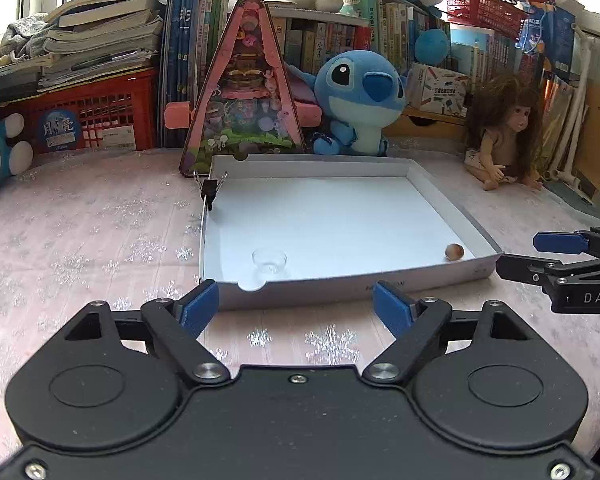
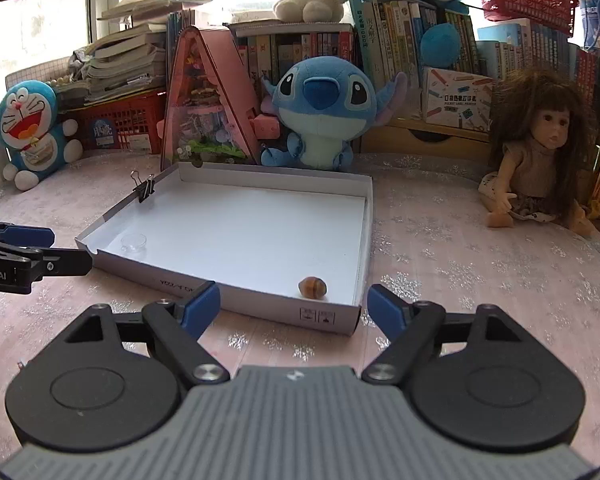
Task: Organize rigid objects
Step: 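Open both grippers to drop the cup and nut into the tray, then move both grippers back to the blue toy figurines on the table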
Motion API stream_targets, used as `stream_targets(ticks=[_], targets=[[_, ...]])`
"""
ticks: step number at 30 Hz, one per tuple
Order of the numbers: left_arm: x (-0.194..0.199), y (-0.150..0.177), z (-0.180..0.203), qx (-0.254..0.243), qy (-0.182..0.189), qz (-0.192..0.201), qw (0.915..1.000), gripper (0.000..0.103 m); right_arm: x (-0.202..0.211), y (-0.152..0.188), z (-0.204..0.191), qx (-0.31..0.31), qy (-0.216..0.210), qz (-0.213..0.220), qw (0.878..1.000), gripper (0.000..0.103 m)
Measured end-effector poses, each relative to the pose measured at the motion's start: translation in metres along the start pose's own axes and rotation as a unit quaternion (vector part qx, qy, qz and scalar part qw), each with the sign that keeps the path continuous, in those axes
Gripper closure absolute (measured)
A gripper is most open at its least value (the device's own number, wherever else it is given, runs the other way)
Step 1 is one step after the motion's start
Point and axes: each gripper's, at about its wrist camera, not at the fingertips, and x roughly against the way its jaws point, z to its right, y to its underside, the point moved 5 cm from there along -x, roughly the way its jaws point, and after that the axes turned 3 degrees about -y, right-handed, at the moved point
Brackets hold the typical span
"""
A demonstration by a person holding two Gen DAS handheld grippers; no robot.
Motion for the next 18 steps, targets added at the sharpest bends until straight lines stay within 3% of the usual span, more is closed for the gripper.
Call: stream_targets(ticks=[9, 18], targets=[[0.041, 0.06, 0.004, 0.01, 0.003, 0.022, 0.9997, 0.019, 0.041, 0.054, -0.002, -0.005, 0.006, 0.046, 0.999, 0.011], [0.059, 0.104, 0.012, -0.001, -0.032, 0.054, 0.998, 0.019, 0.064, 0.092, -0.015, 0.022, 0.05, 0.099, 0.994, 0.0]])
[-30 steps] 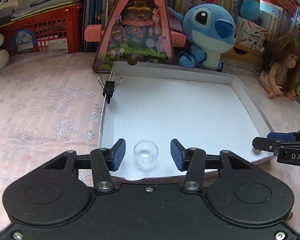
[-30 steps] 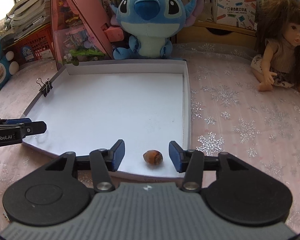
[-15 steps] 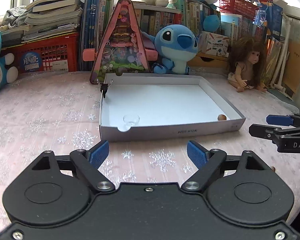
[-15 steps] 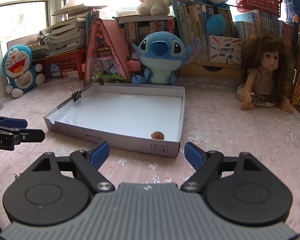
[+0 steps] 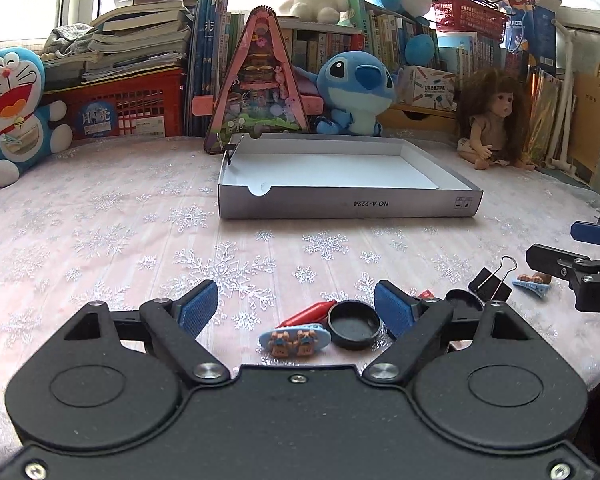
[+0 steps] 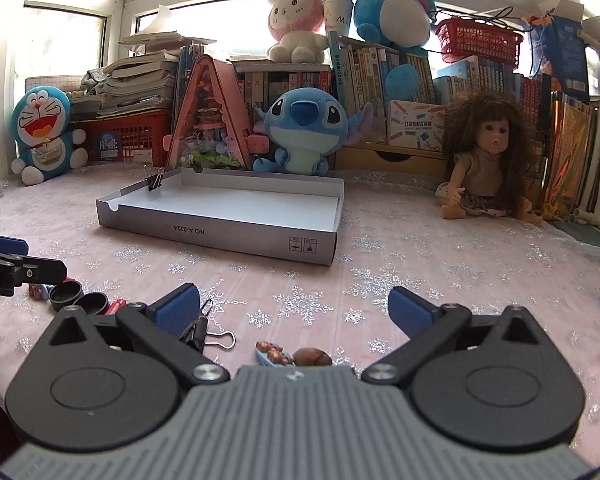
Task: Organize rigid objects
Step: 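Move both grippers back to the blue toy figurines on the table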
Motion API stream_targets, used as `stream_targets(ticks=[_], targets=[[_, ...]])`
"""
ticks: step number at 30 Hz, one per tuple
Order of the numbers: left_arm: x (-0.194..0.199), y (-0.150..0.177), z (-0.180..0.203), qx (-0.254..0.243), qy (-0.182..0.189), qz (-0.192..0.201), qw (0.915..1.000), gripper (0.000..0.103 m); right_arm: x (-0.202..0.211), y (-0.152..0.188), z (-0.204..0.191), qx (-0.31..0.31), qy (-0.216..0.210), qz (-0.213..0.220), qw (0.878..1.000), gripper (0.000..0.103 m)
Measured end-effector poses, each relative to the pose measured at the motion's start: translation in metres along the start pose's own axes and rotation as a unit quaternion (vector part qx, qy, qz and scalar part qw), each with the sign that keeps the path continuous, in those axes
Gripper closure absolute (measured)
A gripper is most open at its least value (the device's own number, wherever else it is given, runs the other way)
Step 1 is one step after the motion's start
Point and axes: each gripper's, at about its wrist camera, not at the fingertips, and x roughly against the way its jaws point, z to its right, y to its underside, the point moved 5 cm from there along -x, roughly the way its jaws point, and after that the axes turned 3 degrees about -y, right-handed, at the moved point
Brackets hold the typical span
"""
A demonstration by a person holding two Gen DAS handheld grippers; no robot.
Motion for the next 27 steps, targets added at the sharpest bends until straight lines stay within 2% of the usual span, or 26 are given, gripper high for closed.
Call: stream_targets(ticks=[6, 8, 10, 13, 18, 20, 24, 27], targets=[[0.006, 0.017, 0.0, 0.003, -0.013, 0.005, 0.9999, 0.023, 0.008, 0.018, -0.006, -0.008, 0.016, 0.005, 1.0, 0.0], [0.008, 0.02, 0.0, 0.005, -0.008, 0.006, 0.9999, 0.03, 0.012, 0.022, -0.006, -0.016, 0.029, 0.015, 0.999, 0.0], [0.01, 0.021, -0.001, 0.011, 0.001, 0.008, 0.9999, 0.047, 0.018, 0.025, -0.006, -0.023, 0.039, 0.03, 0.999, 0.0], [0.012, 0.021, -0.002, 0.018, 0.008, 0.011, 0.9997, 0.059, 0.024, 0.027, -0.009, -0.023, 0.032, 0.038, 0.999, 0.014], [0.016, 0.02, 0.0, 0.023, 0.013, 0.015, 0.9995, 0.064, 0.026, 0.026, -0.017, -0.013, -0.001, 0.029, 0.999, 0.039], [0.018, 0.02, 0.003, 0.018, 0.022, 0.02, 0.9994, 0.064, 0.024, 0.027, -0.02, -0.02, -0.021, 0.018, 0.999, 0.042], [0.014, 0.02, 0.007, 0.004, 0.028, 0.013, 0.9995, 0.063, 0.012, 0.031, -0.014, -0.048, -0.021, -0.007, 0.999, 0.048], [0.011, 0.019, 0.009, 0.004, 0.033, 0.009, 0.9994, 0.063, 0.006, 0.032, -0.01, -0.062, -0.028, -0.016, 0.998, 0.048]])
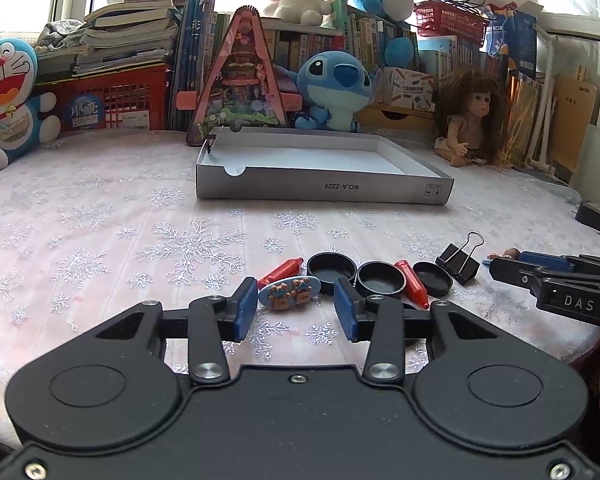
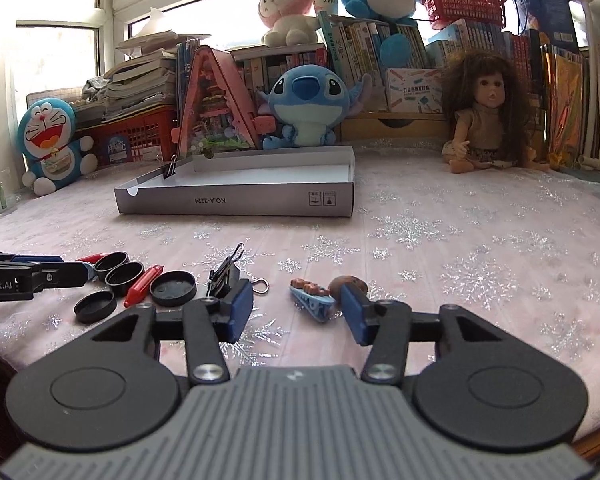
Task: Organize rigid objects
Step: 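Move both grippers back to the blue toy figurines on the table, then grasp the blue bear figurine with the left gripper while the right grasps the small blue doll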
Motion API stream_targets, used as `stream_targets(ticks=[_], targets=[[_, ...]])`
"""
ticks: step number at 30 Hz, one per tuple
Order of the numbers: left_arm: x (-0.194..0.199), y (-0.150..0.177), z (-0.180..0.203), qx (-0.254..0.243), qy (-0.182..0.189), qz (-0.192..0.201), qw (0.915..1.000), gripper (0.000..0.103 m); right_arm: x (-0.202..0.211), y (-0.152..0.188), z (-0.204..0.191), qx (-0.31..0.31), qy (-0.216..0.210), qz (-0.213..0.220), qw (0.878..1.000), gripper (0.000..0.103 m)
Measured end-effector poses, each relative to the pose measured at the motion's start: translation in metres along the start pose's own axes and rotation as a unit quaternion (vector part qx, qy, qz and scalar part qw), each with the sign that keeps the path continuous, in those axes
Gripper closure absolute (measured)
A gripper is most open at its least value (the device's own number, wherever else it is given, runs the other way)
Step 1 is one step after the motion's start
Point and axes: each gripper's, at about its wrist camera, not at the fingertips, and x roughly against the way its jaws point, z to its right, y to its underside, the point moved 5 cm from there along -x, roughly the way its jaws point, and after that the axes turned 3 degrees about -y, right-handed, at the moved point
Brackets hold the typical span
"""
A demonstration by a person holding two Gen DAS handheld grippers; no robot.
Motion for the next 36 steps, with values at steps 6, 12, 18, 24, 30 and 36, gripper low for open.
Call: stream_targets(ticks=[6, 12, 18, 24, 30, 36], targets=[[-0.01, -0.001, 0.0, 0.004, -0.003, -0.004, 1.0, 0.063, -0.006, -0.001, -0.008, 0.018, -0.019, -0.003, 1.0, 0.048], [-0.021, -0.006, -0.003, 0.012, -0.005, -0.003, 0.9999, 0.063, -0.008, -0.002, -0.018, 0.03, -0.034, -0.003, 0.999, 0.05], [-0.025, -0.005, -0.002, 0.008, -0.002, 0.0, 1.0, 0.073, -0.011, -0.002, -0.012, 0.036, 0.003, 0.001, 0.999, 0.052], [-0.02, -0.001, 0.001, -0.011, -0.003, 0.004, 0.9999, 0.082, -0.015, 0.001, -0.012, 0.043, 0.002, -0.01, 0.999, 0.063], [-0.011, -0.01, 0.002, -0.009, 0.005, 0.011, 0.9999, 0.085, -0.014, -0.006, -0.022, 0.066, -0.006, -0.008, 0.998, 0.082], [-0.003, -0.017, 0.004, -0.015, 0.003, 0.025, 0.9996, 0.085, -0.013, -0.016, -0.019, 0.053, 0.0, 0.0, 0.999, 0.082]])
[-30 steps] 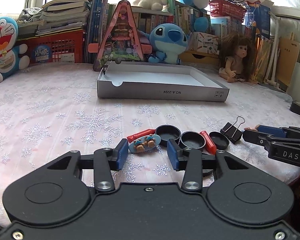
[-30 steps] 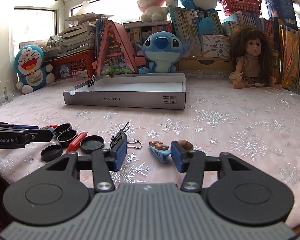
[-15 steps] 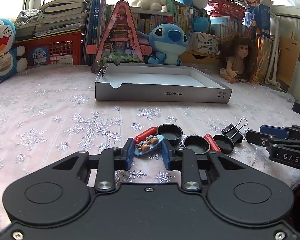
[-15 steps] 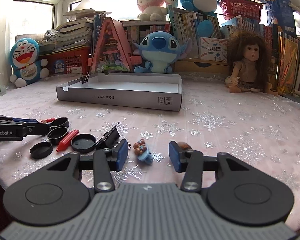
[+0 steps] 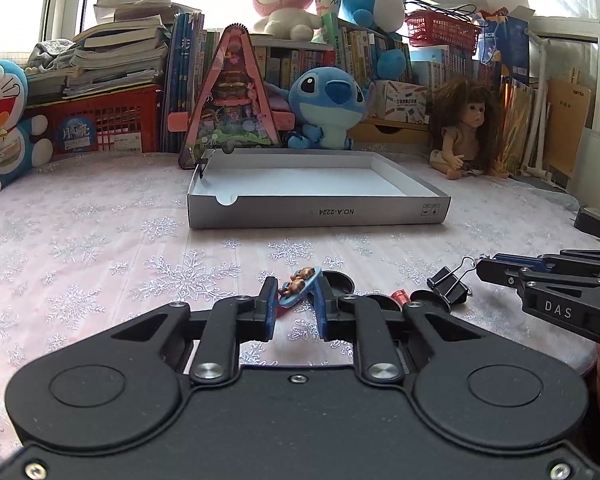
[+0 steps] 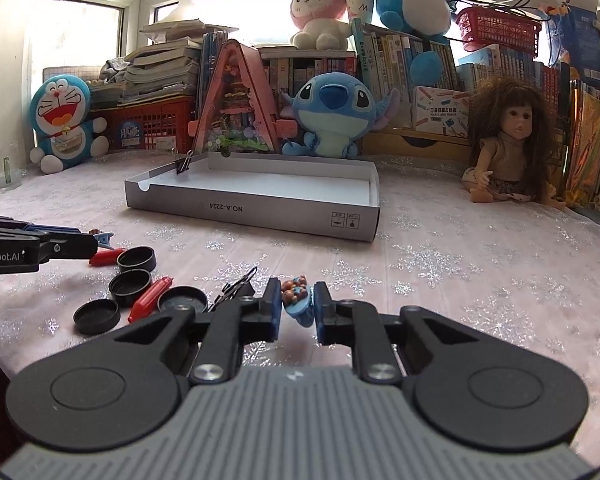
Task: Organize rigid objects
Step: 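Grasp the blue bear figurine with the left gripper while the right grasps the small blue doll, then carry both blue figurines over the white tray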
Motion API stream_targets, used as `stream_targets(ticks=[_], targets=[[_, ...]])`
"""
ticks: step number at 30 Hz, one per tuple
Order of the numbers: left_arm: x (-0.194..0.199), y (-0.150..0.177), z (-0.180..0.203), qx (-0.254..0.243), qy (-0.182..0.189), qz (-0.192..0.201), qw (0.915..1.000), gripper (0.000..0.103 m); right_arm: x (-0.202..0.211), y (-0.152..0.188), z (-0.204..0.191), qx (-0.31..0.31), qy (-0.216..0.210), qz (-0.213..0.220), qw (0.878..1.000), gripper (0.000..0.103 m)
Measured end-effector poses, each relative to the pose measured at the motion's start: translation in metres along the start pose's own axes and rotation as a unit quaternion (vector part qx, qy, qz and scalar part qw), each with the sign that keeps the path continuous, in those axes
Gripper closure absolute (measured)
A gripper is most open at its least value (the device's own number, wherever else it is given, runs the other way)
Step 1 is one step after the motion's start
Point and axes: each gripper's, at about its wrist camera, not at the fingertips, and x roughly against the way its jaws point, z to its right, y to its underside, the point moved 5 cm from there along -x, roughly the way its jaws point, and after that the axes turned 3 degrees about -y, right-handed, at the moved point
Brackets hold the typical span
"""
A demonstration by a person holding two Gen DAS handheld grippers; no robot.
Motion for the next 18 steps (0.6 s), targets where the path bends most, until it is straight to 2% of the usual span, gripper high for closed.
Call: stream_targets(ticks=[6, 18], targets=[[-0.001, -0.015, -0.005, 0.004, 0.0, 0.007, 1.0, 0.085, -0.002, -0.008, 0.008, -0.009, 0.009, 0.001, 1.0, 0.082], [-0.03, -0.086, -0.016, 0.005, 0.003, 0.037, 0.9993, 0.085, -0.026, -0.058, 0.037, -0.045, 0.015, 0.008, 0.999, 0.082]])
